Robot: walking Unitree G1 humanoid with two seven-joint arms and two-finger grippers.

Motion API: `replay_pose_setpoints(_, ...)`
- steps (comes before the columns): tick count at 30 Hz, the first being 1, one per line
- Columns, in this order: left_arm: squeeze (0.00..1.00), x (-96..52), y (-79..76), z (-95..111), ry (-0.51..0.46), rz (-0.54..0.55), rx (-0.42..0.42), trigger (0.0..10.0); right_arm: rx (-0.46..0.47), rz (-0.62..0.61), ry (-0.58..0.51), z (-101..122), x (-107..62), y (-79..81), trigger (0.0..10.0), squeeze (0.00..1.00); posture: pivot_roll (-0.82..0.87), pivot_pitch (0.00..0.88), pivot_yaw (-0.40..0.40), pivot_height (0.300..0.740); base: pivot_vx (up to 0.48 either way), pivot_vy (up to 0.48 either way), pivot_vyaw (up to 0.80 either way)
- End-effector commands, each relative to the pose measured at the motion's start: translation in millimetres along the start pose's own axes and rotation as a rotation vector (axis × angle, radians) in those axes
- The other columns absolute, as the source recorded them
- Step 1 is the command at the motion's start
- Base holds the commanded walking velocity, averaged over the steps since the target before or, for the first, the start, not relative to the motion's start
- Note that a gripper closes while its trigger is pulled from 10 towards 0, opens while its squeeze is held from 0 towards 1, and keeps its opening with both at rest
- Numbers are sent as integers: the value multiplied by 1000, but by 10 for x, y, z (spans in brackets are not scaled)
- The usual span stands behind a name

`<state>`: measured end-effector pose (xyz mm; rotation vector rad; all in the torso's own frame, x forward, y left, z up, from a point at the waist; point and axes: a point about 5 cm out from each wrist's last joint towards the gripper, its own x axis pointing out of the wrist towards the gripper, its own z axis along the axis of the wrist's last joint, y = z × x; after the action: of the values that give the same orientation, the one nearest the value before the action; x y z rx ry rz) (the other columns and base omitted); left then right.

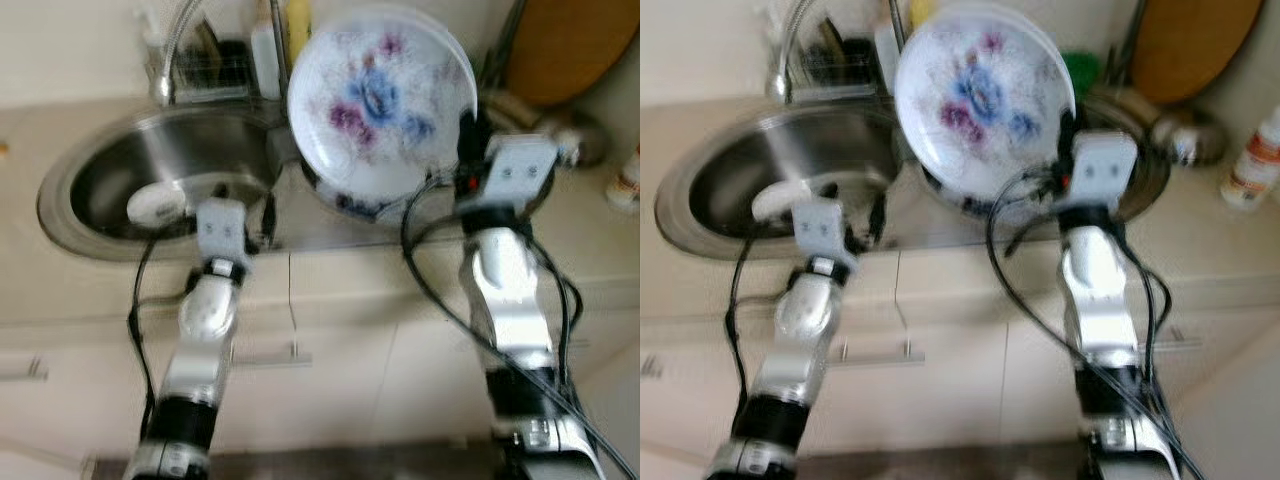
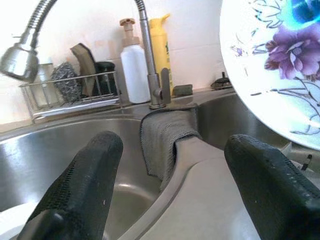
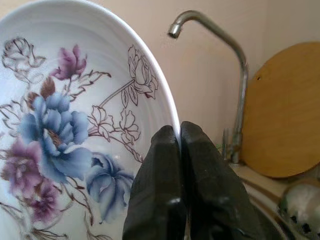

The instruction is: Kitchen organization

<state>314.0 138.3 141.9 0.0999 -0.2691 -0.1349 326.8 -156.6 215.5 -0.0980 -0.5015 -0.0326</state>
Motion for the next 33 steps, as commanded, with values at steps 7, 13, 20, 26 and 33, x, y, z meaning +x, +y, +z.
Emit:
replay_pose_setpoints(7, 0, -28, 13, -50, 21, 2, 13, 10000, -74, 57, 88, -111, 222, -23, 0, 0, -79, 5, 28, 740, 0, 0, 0)
replay_pose_setpoints(13, 0, -26, 16, -43, 17, 7, 19, 10000, -170, 42, 218, -302, 340, -118, 0, 0, -61, 4, 17, 740, 0, 0, 0)
replay_pose_setpoints(20, 0, -36, 30, -43, 17, 13, 23, 10000, -229, -88, 301, -406, 424, -450, 0, 0, -63, 9, 19, 740, 0, 0, 0)
replay_pose_setpoints(26, 0, -34, -14, -59, 24, -1, 19, 10000, -249, -93, 328, -440, 445, -529, 0, 0, -74, 10, 23, 740, 0, 0, 0)
replay_pose_setpoints(33, 0, -31, -37, -64, 26, -5, 17, 10000, -267, 128, 453, -693, 303, -221, 4980, 0, -73, 7, 20, 740, 0, 0, 0)
